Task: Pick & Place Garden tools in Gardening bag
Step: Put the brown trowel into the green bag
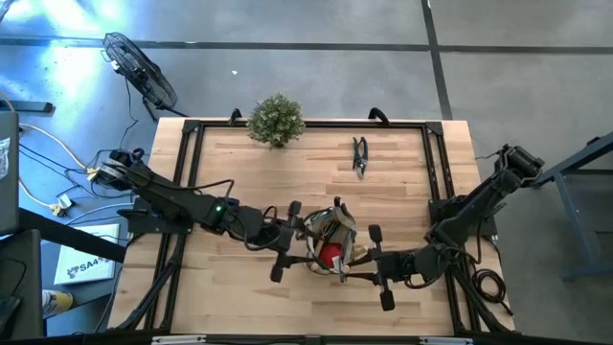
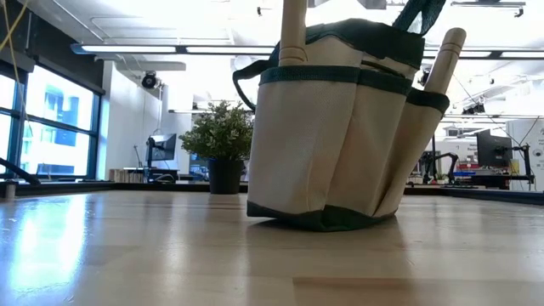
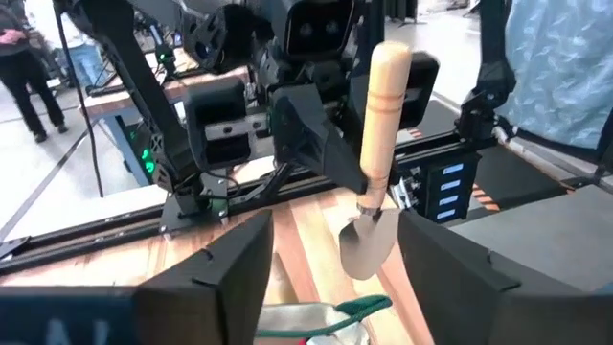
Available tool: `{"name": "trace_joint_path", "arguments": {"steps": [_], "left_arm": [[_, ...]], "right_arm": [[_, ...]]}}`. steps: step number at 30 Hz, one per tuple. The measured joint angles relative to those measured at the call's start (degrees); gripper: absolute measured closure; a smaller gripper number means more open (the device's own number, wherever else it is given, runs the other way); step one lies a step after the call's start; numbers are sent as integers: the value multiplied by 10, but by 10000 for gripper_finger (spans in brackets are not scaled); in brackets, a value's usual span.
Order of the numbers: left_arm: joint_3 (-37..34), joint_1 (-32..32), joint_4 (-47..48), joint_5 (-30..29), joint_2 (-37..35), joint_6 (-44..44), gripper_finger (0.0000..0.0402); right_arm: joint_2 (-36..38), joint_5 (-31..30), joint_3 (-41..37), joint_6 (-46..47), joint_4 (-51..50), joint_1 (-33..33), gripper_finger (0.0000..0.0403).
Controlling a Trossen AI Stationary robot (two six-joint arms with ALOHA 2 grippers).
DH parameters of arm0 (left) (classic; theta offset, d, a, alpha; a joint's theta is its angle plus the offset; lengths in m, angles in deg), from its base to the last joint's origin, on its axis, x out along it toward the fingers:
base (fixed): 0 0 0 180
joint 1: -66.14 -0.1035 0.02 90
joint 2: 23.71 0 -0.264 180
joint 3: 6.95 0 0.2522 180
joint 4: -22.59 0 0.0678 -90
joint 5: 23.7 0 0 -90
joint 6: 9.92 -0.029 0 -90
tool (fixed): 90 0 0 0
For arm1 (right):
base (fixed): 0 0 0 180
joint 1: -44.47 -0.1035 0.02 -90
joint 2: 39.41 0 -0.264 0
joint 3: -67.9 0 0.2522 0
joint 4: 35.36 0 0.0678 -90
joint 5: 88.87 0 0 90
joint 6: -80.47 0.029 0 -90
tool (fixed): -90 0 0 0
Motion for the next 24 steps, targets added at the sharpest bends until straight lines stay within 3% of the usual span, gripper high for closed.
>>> {"name": "trace_joint_path", "arguments": {"steps": [11,24], "left_arm": [[0,0,-64,22,40,4,162],[1,0,-109,2,53,1,162]], "right_arm": [[-2,80,0,6,8,68,356],[-2,94,0,13,2,88,356]]}}
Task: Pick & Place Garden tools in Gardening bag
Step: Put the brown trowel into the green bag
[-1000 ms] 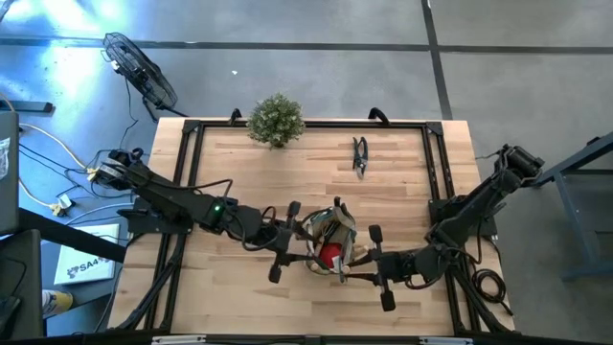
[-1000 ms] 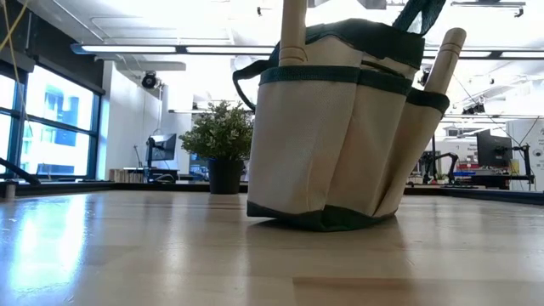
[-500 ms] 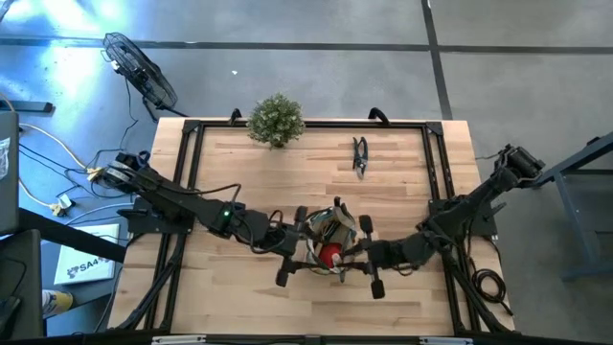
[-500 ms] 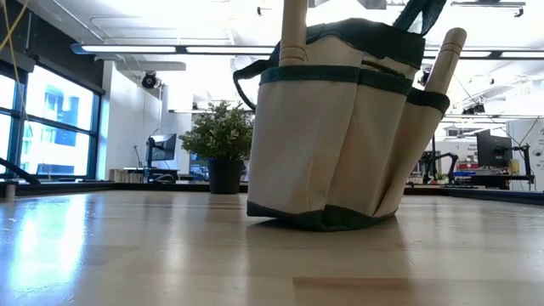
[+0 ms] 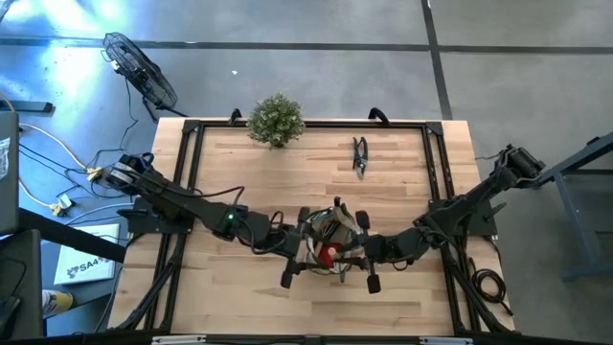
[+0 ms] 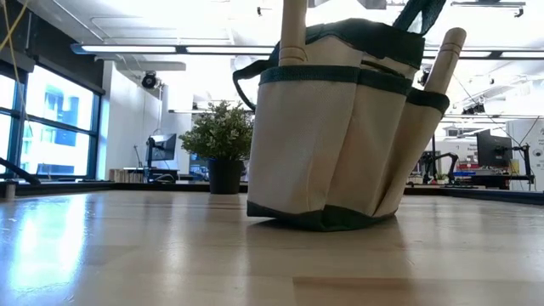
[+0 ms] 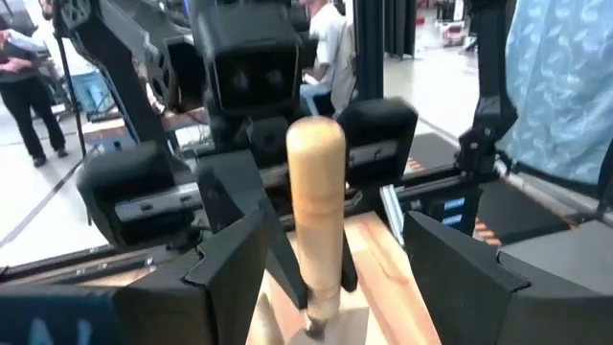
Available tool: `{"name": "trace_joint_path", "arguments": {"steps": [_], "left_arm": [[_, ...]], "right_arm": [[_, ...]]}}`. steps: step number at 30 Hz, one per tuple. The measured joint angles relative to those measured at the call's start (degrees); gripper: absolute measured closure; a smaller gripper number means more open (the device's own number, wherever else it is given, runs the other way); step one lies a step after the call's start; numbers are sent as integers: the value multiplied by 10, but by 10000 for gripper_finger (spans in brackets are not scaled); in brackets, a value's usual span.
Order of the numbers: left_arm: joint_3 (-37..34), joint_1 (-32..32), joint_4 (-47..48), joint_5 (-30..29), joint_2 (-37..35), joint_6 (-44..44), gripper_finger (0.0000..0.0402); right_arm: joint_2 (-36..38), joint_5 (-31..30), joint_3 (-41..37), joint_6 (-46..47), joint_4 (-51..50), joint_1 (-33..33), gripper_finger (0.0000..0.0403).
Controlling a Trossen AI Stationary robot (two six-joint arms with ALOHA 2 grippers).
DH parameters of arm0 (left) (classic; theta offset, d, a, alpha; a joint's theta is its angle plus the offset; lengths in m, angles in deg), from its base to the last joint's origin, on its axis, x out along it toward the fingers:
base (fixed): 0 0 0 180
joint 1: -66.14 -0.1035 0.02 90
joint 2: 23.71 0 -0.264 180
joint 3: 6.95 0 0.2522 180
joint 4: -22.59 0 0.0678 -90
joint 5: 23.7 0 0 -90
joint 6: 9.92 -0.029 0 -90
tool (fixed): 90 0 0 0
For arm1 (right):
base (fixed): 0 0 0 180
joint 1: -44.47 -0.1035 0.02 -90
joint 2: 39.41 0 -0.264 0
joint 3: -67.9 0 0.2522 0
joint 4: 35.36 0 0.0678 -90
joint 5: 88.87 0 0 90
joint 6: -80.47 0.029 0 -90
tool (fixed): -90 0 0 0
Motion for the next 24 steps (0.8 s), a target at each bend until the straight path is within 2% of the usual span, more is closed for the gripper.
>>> {"name": "trace_joint_path", "arguments": {"steps": [24], "left_arm": [[0,0,-42,5,9,-1,162]], "right_arm": [[0,0,0,0,-2,0,356]]}}
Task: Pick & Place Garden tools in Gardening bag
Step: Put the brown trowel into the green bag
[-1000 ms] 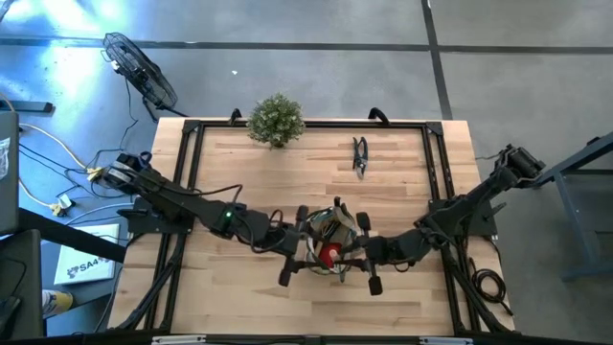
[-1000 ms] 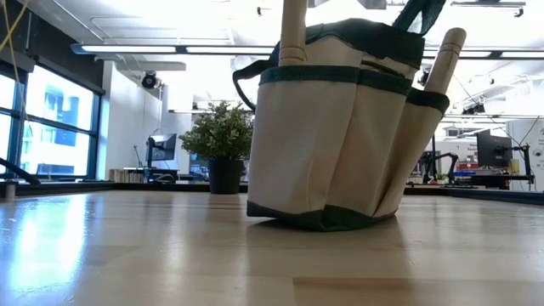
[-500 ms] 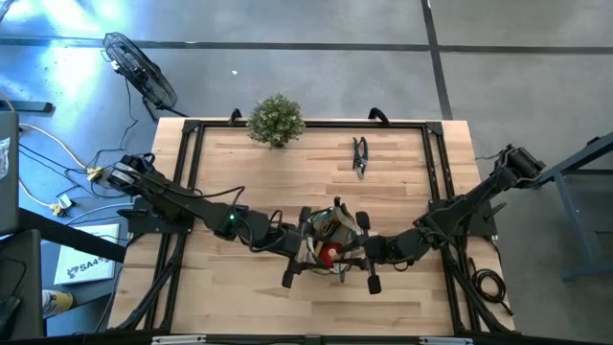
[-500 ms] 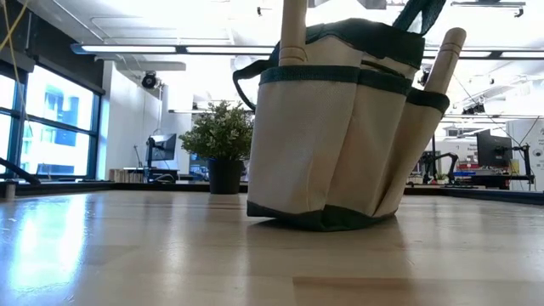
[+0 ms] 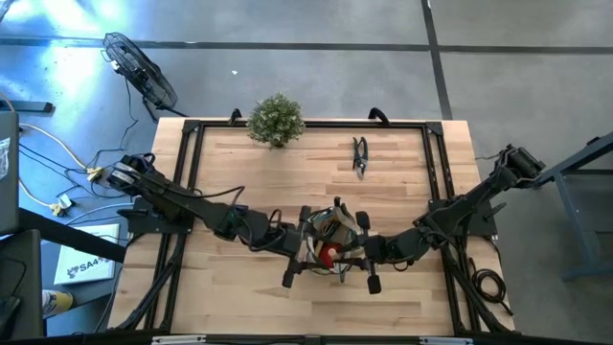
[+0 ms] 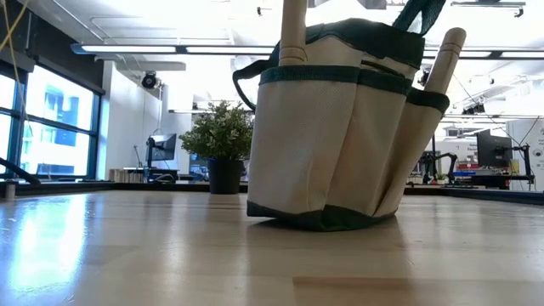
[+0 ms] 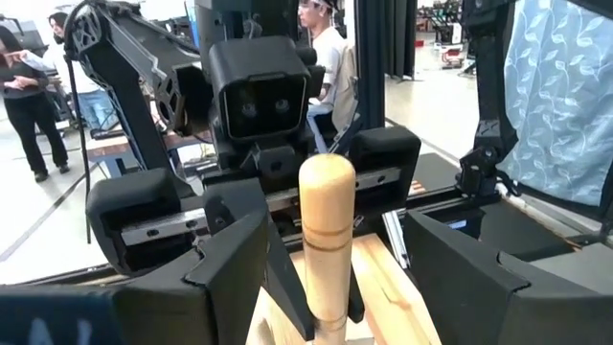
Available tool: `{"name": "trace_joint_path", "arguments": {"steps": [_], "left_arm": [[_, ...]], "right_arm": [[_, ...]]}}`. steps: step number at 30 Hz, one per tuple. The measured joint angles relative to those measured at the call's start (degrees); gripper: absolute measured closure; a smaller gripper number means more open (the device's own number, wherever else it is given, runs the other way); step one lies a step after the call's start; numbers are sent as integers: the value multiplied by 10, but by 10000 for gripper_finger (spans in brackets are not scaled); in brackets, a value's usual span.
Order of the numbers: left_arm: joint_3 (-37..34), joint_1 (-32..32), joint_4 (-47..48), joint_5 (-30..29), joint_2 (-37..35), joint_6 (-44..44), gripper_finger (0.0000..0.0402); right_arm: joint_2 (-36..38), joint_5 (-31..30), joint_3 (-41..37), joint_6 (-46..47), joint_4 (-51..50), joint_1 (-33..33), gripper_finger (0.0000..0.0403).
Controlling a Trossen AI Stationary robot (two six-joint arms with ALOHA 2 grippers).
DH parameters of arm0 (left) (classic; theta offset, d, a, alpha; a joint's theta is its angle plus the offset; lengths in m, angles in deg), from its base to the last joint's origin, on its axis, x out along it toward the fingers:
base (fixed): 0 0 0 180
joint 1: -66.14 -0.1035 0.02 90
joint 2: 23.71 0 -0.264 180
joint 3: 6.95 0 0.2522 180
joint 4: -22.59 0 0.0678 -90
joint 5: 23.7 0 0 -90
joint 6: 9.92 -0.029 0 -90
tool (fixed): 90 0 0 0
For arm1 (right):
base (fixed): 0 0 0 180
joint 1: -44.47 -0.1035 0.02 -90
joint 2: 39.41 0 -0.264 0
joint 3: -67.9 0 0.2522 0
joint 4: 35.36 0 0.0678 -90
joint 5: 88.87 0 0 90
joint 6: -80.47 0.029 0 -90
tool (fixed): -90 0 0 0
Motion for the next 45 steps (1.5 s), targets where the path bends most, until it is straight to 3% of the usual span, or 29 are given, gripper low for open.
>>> {"name": "trace_joint_path", "arguments": {"steps": [45], "left_arm": [[0,0,-53,-13,27,-15,162]], "right_arm": [[0,0,0,6,-2,0,356]]}}
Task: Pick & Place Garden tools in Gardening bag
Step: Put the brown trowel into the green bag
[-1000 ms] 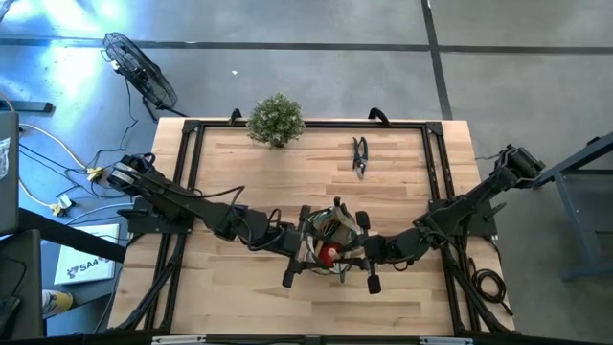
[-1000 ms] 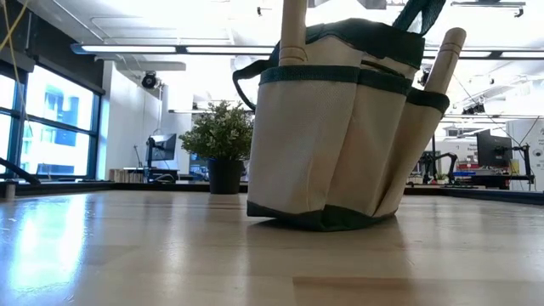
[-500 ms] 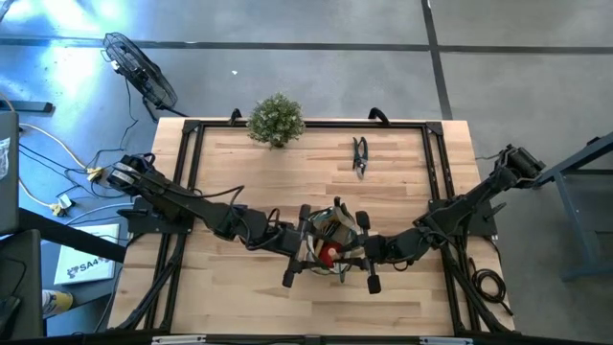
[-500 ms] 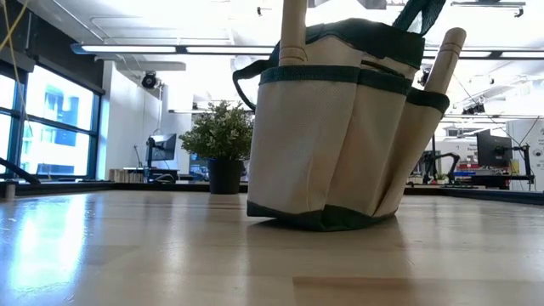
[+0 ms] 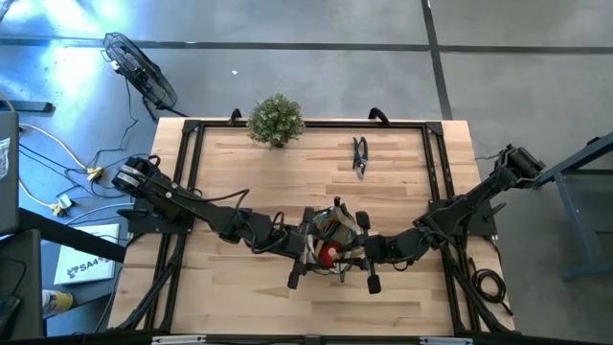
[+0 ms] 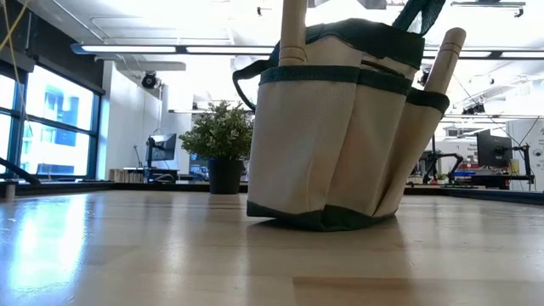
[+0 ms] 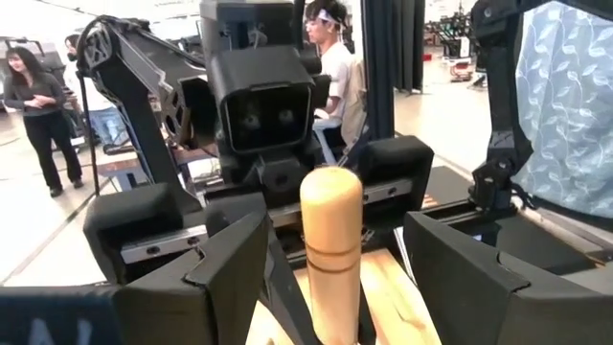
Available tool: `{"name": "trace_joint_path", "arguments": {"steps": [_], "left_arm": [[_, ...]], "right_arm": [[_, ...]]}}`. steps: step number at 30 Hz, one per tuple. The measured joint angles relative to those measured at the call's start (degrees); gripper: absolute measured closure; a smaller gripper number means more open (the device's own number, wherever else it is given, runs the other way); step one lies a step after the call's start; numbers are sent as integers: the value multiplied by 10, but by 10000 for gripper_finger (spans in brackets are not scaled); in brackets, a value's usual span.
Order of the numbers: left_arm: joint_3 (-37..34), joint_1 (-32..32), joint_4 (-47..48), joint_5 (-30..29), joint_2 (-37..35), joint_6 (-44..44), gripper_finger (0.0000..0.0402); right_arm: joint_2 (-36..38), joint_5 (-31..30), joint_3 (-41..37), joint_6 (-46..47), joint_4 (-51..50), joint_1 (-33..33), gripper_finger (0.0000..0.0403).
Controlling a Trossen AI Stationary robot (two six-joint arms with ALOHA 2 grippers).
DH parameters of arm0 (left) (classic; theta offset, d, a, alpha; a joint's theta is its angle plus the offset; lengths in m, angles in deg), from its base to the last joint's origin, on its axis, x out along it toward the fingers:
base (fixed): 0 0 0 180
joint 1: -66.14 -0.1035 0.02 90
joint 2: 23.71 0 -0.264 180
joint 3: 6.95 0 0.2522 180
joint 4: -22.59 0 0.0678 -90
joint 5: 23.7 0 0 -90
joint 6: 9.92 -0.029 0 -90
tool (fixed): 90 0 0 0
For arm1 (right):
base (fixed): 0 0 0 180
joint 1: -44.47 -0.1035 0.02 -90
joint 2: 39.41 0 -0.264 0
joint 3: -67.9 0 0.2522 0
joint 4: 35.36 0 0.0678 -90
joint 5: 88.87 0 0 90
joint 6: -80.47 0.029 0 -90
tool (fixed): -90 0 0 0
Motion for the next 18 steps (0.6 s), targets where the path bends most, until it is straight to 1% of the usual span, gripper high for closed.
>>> {"name": "trace_joint_path", "arguments": {"steps": [10,18], "left_arm": [[0,0,0,-1,0,-1,162],[0,-16,-1,1,3,1,162]], "right_arm": [[0,10,0,0,0,0,356],[0,10,0,0,-1,0,355]]}}
